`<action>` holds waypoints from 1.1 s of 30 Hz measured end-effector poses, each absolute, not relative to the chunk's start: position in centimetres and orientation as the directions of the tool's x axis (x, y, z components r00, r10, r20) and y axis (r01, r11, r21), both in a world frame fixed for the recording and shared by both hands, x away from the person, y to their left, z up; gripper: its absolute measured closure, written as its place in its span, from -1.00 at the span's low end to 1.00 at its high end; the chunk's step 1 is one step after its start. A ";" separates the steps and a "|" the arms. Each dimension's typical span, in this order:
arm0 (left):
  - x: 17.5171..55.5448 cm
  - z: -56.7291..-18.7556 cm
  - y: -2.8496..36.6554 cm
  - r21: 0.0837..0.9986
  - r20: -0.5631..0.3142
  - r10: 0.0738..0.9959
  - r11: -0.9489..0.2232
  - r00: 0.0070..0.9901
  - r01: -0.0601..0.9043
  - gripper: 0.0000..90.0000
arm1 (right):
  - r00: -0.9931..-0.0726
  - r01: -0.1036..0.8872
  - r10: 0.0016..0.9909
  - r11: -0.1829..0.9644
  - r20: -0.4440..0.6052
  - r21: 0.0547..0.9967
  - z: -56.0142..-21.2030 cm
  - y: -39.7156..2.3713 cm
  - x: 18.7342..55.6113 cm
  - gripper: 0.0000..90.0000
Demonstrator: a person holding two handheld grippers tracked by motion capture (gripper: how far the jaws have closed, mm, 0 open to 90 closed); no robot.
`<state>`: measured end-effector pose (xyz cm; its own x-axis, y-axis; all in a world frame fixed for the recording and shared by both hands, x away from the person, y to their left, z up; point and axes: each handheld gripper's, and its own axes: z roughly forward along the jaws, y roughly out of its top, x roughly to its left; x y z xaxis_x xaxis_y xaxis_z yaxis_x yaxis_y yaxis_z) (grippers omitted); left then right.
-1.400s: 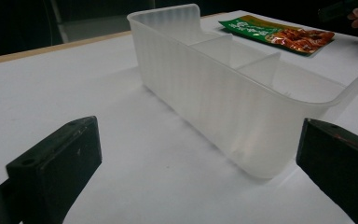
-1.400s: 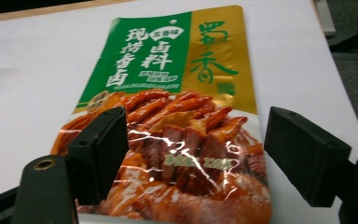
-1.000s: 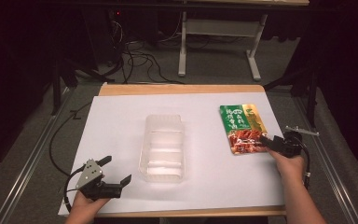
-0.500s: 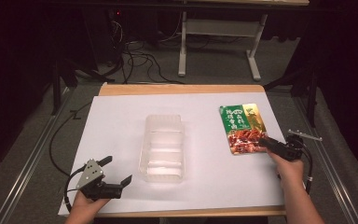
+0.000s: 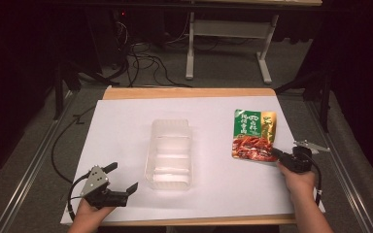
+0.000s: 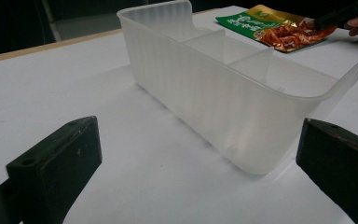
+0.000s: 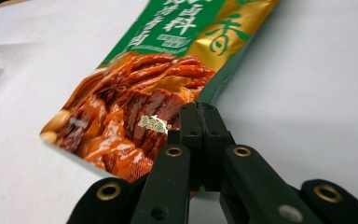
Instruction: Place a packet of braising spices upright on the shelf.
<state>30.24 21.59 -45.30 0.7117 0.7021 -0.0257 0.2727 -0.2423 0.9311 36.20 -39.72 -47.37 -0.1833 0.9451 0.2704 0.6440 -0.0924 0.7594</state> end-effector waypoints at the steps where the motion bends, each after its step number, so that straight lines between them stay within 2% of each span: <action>1: 30.2 -45.3 21.6 0.931 -0.026 0.702 -0.242 0.711 0.273 -0.99 | -0.198 0.640 0.944 -0.079 0.264 0.765 -47.3 -39.6 36.0 1.00; 8: 30.2 -45.3 21.6 0.932 -0.028 0.701 -0.240 0.712 0.273 -0.99 | -0.278 0.635 0.934 0.006 0.222 0.772 -46.9 -38.0 33.2 1.00; 14: 30.1 -45.1 21.5 0.934 -0.018 0.698 -0.243 0.715 0.261 -0.99 | -0.322 0.629 0.917 0.020 0.236 0.777 -46.8 -36.5 30.7 1.00; 18: 30.2 -45.1 21.5 0.933 -0.012 0.692 -0.252 0.722 0.258 -0.98 | -0.354 0.626 0.911 0.064 0.210 0.777 -46.7 -35.2 29.2 1.00; 26: 30.1 -44.9 21.5 0.937 -0.009 0.688 -0.248 0.726 0.247 -0.98 | -0.365 0.624 0.911 0.088 0.191 0.776 -46.5 -33.6 26.5 1.00; 33: 30.3 -45.0 21.5 0.937 -0.010 0.688 -0.247 0.726 0.247 -0.98 | -0.376 0.616 0.913 0.117 0.161 0.779 -46.4 -33.1 25.6 0.97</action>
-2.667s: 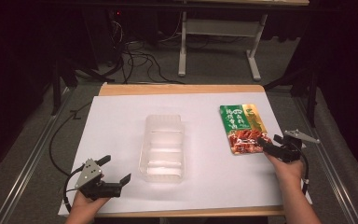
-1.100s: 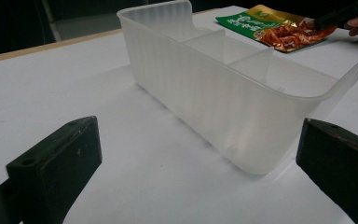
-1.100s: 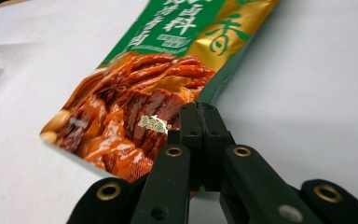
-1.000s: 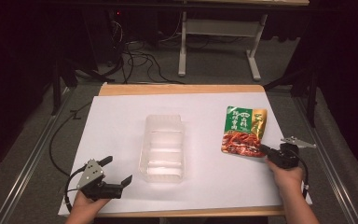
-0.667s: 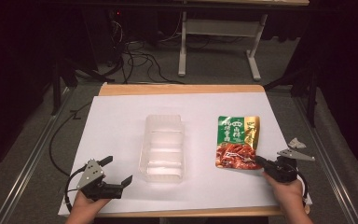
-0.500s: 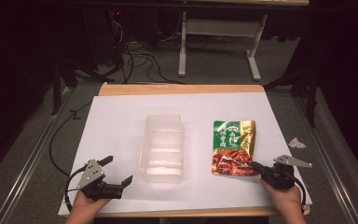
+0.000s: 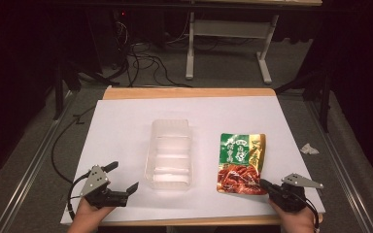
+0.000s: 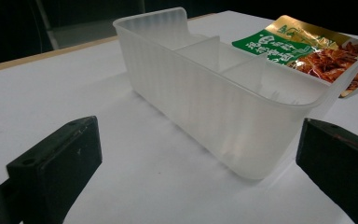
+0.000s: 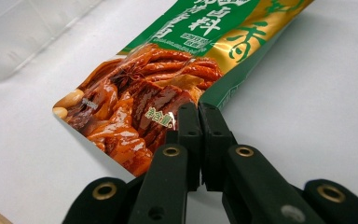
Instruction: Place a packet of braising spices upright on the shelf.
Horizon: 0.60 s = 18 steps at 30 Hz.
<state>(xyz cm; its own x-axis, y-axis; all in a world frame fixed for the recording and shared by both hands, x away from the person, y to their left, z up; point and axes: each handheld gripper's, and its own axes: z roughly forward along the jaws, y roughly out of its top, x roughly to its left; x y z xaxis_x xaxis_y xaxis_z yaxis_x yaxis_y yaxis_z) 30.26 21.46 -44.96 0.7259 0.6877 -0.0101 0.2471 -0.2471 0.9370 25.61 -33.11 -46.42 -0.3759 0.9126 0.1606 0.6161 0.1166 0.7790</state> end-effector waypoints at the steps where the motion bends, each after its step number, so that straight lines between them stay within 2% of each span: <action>1: 30.3 -45.0 21.4 0.937 -0.011 0.688 -0.247 0.726 0.248 -0.98 | -0.378 0.616 0.912 0.117 0.162 0.779 -46.5 -33.2 25.6 0.96; 12: 30.3 -44.8 21.6 0.941 -0.012 0.692 -0.236 0.722 0.242 -0.98 | -0.351 0.612 0.916 0.068 0.193 0.788 -46.4 -34.4 25.6 0.70; 16: 30.3 -44.8 21.6 0.942 -0.011 0.694 -0.236 0.720 0.241 -0.98 | -0.336 0.608 0.918 0.041 0.211 0.793 -46.4 -34.5 26.1 0.49; 18: 30.3 -44.8 21.6 0.942 -0.011 0.693 -0.235 0.720 0.240 -0.98 | -0.327 0.608 0.918 0.025 0.222 0.794 -46.5 -34.6 26.6 0.32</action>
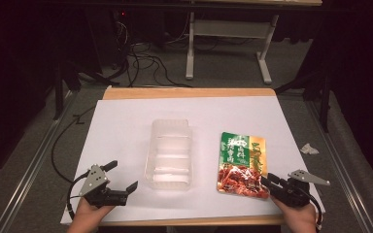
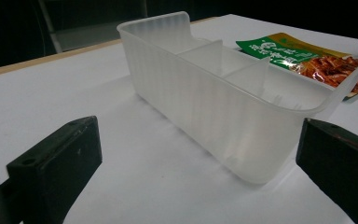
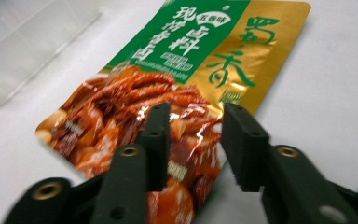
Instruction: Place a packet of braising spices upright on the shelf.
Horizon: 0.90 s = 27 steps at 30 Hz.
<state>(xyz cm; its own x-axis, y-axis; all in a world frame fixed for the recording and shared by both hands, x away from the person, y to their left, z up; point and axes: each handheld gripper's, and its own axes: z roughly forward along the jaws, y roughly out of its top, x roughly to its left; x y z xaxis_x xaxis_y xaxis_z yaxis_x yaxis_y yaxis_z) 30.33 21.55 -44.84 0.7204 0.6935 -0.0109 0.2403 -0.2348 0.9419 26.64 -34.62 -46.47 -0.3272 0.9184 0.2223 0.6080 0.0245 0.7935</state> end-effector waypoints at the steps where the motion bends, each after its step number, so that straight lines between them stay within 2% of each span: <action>1: 30.3 -44.8 21.5 0.942 -0.010 0.693 -0.235 0.721 0.240 -0.98 | -0.327 0.608 0.916 0.017 0.231 0.794 -46.5 -34.7 27.1 0.24; 2: 30.3 -44.8 21.5 0.942 -0.010 0.693 -0.235 0.721 0.240 -0.98 | -0.327 0.608 0.916 0.017 0.231 0.794 -46.5 -34.7 27.1 0.24; 3: 30.3 -44.9 21.5 0.942 -0.012 0.694 -0.233 0.720 0.241 -0.98 | -0.318 0.604 0.907 -0.030 0.276 0.796 -46.4 -35.2 28.6 0.09; 4: 30.3 -44.9 21.5 0.942 -0.012 0.694 -0.233 0.720 0.241 -0.98 | -0.317 0.599 0.905 -0.042 0.285 0.799 -46.3 -35.4 29.2 0.05; 12: 30.4 -44.9 21.5 0.940 -0.012 0.696 -0.237 0.718 0.245 -0.98 | -0.269 0.611 0.913 -0.086 0.308 0.787 -46.5 -36.4 33.9 -0.28; 20: 30.4 -45.0 21.5 0.940 -0.013 0.694 -0.237 0.720 0.245 -0.98 | -0.201 0.652 0.895 -0.181 0.399 0.736 -46.9 -37.1 38.6 -0.34; 27: 30.4 -45.0 21.6 0.940 -0.013 0.694 -0.238 0.720 0.246 -0.98 | -0.164 0.678 0.904 -0.188 0.394 0.711 -46.9 -37.2 40.4 -0.28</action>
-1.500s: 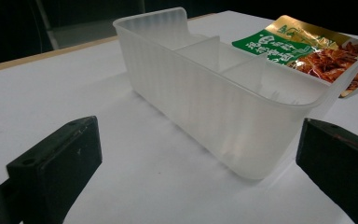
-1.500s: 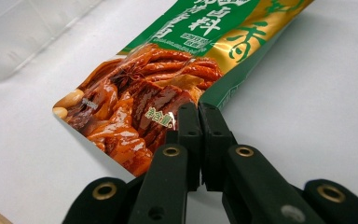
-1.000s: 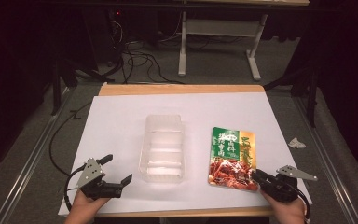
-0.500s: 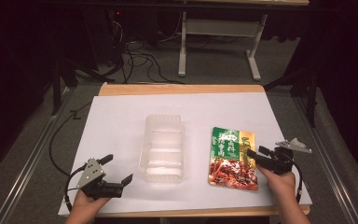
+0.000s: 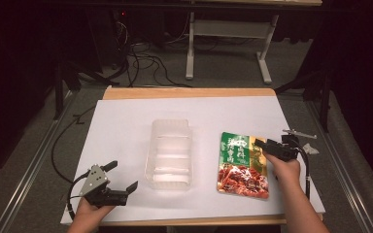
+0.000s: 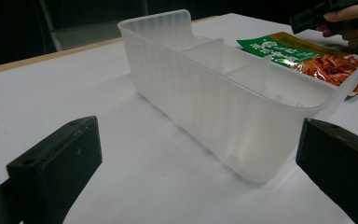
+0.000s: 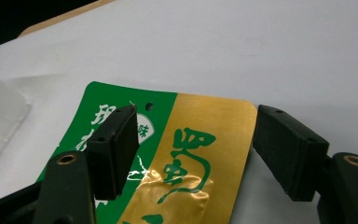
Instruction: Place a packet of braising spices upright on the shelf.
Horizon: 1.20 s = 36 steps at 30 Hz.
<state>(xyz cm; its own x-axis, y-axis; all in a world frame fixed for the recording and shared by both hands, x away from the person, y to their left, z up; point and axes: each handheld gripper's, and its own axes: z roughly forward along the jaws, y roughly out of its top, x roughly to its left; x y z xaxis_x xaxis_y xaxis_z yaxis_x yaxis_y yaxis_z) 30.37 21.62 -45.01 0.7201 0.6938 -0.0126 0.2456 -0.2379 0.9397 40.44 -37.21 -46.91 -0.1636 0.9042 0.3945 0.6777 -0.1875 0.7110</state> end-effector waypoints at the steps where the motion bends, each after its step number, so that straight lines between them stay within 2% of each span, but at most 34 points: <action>1: 30.4 -45.0 21.6 0.940 -0.012 0.693 -0.239 0.721 0.245 -0.98 | -0.165 0.678 0.906 -0.182 0.389 0.712 -46.9 -37.2 40.5 -0.26; 9: 30.3 -45.0 21.5 0.940 -0.010 0.692 -0.240 0.722 0.243 -0.98 | -0.159 0.718 0.897 -0.182 0.413 0.672 -47.7 -37.5 40.9 -0.24; 12: 30.4 -45.0 21.6 0.939 -0.012 0.691 -0.240 0.723 0.246 -0.98 | -0.154 0.708 0.882 -0.216 0.446 0.672 -48.0 -37.7 40.7 -0.19; 15: 30.4 -45.1 21.5 0.939 -0.015 0.688 -0.240 0.726 0.246 -0.98 | -0.180 0.705 0.860 -0.226 0.478 0.672 -48.1 -38.0 40.5 0.01; 21: 30.3 -45.1 21.4 0.939 -0.013 0.687 -0.242 0.726 0.246 -0.98 | -0.218 0.671 0.842 -0.237 0.493 0.702 -47.8 -38.2 40.0 0.18; 26: 30.4 -45.1 21.4 0.937 -0.013 0.686 -0.244 0.727 0.248 -0.98 | -0.305 0.643 0.822 -0.195 0.481 0.741 -47.4 -37.8 39.1 0.34; 28: 30.3 -45.1 21.4 0.937 -0.013 0.685 -0.245 0.729 0.247 -0.98 | -0.322 0.648 0.836 -0.148 0.445 0.747 -47.4 -37.5 38.8 0.35; 30: 30.4 -45.1 21.3 0.937 -0.011 0.685 -0.247 0.729 0.247 -0.98 | -0.321 0.662 0.831 -0.147 0.455 0.735 -47.7 -37.6 38.8 0.36; 31: 30.4 -45.1 21.3 0.937 -0.011 0.684 -0.248 0.729 0.247 -0.98 | -0.307 0.673 0.836 -0.148 0.455 0.725 -47.9 -37.6 38.9 0.33; 34: 30.4 -45.2 21.3 0.936 -0.012 0.682 -0.250 0.732 0.248 -0.98 | -0.244 0.711 0.861 -0.154 0.446 0.686 -48.1 -37.5 39.4 0.06; 36: 30.3 -45.1 21.3 0.936 -0.011 0.679 -0.252 0.734 0.247 -0.98 | -0.220 0.723 0.878 -0.146 0.426 0.676 -48.1 -37.1 39.7 0.07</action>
<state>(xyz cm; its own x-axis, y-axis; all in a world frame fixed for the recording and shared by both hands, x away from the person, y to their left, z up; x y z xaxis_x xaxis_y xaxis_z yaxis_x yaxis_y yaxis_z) 30.31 21.28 -45.14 0.7337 0.6794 -0.0107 0.2467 -0.2517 0.9358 39.68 -37.12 -48.09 -0.2202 0.8776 0.4258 0.7226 -0.1465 0.6755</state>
